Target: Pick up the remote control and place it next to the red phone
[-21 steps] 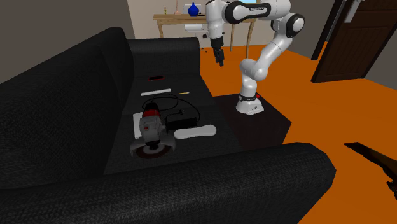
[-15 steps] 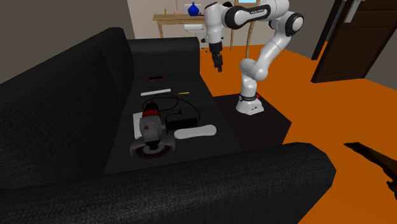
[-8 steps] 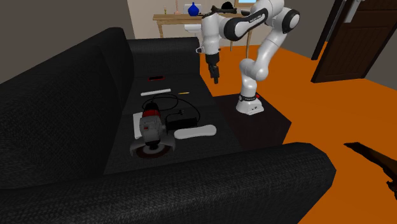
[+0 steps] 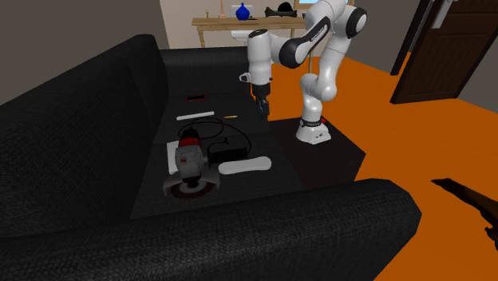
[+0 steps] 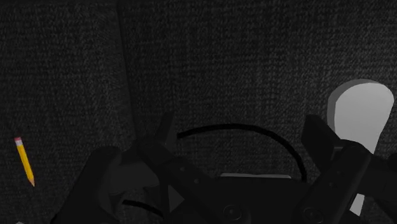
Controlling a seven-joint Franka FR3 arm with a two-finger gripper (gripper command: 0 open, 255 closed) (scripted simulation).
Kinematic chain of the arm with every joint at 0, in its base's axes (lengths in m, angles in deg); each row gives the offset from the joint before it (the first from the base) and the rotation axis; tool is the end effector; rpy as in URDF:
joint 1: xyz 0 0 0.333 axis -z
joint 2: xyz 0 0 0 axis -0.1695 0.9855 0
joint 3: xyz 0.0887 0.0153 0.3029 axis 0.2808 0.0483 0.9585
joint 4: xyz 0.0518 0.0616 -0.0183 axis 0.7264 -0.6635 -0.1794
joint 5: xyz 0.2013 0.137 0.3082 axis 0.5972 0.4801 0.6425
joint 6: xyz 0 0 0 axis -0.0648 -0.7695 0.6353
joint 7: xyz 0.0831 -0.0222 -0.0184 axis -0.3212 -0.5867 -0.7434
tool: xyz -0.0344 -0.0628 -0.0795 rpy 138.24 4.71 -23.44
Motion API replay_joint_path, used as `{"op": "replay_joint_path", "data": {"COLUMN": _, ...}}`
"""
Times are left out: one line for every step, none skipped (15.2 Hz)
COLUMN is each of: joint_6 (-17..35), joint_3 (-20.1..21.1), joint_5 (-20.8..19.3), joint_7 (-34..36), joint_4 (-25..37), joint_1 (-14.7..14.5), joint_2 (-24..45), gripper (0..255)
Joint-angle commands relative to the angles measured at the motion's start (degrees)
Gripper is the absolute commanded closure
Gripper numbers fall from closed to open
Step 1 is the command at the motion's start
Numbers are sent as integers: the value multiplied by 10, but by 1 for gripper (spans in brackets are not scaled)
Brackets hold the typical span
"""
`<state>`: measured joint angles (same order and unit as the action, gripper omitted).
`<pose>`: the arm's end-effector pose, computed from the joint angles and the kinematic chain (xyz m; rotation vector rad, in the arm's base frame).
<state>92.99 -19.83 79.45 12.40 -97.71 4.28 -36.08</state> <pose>0.3930 0.1994 0.4540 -3.1210 0.1109 0.1355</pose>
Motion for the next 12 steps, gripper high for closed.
{"op": "replay_joint_path", "data": {"joint_6": 28, "joint_3": 19, "joint_5": -11, "joint_7": 25, "joint_4": 21, "joint_1": -1, "joint_2": 43, "gripper": 0}}
{"op": "replay_joint_path", "data": {"joint_6": 39, "joint_3": 28, "joint_5": -19, "joint_7": 38, "joint_4": 33, "joint_1": -1, "joint_2": 64, "gripper": 0}}
{"op": "replay_joint_path", "data": {"joint_6": 50, "joint_3": 37, "joint_5": -28, "joint_7": 52, "joint_4": 46, "joint_1": -2, "joint_2": 85, "gripper": 0}}
{"op": "replay_joint_path", "data": {"joint_6": 59, "joint_3": 45, "joint_5": -38, "joint_7": 67, "joint_4": 60, "joint_1": -3, "joint_2": 107, "gripper": 0}}
{"op": "replay_joint_path", "data": {"joint_6": 68, "joint_3": 52, "joint_5": -49, "joint_7": 82, "joint_4": 74, "joint_1": -5, "joint_2": 128, "gripper": 0}}
{"op": "replay_joint_path", "data": {"joint_6": 76, "joint_3": 59, "joint_5": -61, "joint_7": 97, "joint_4": 89, "joint_1": -7, "joint_2": 151, "gripper": 0}}
{"op": "replay_joint_path", "data": {"joint_6": 83, "joint_3": 65, "joint_5": -75, "joint_7": 113, "joint_4": 105, "joint_1": -9, "joint_2": 173, "gripper": 0}}
{"op": "replay_joint_path", "data": {"joint_6": 88, "joint_3": 70, "joint_5": -89, "joint_7": 129, "joint_4": 122, "joint_1": -13, "joint_2": 196, "gripper": 0}}
{"op": "replay_joint_path", "data": {"joint_6": 93, "joint_3": 74, "joint_5": -105, "joint_7": 145, "joint_4": 139, "joint_1": -17, "joint_2": 220, "gripper": 0}}
{"op": "replay_joint_path", "data": {"joint_6": 97, "joint_3": 78, "joint_5": -120, "joint_7": 161, "joint_4": 158, "joint_1": -22, "joint_2": 243, "gripper": 0}}
{"op": "replay_joint_path", "data": {"joint_6": 100, "joint_3": 80, "joint_5": -136, "joint_7": 176, "joint_4": 177, "joint_1": -28, "joint_2": 266, "gripper": 0}}
{"op": "replay_joint_path", "data": {"joint_6": 102, "joint_3": 81, "joint_5": -153, "joint_7": 192, "joint_4": 197, "joint_1": -35, "joint_2": 290, "gripper": 0}}
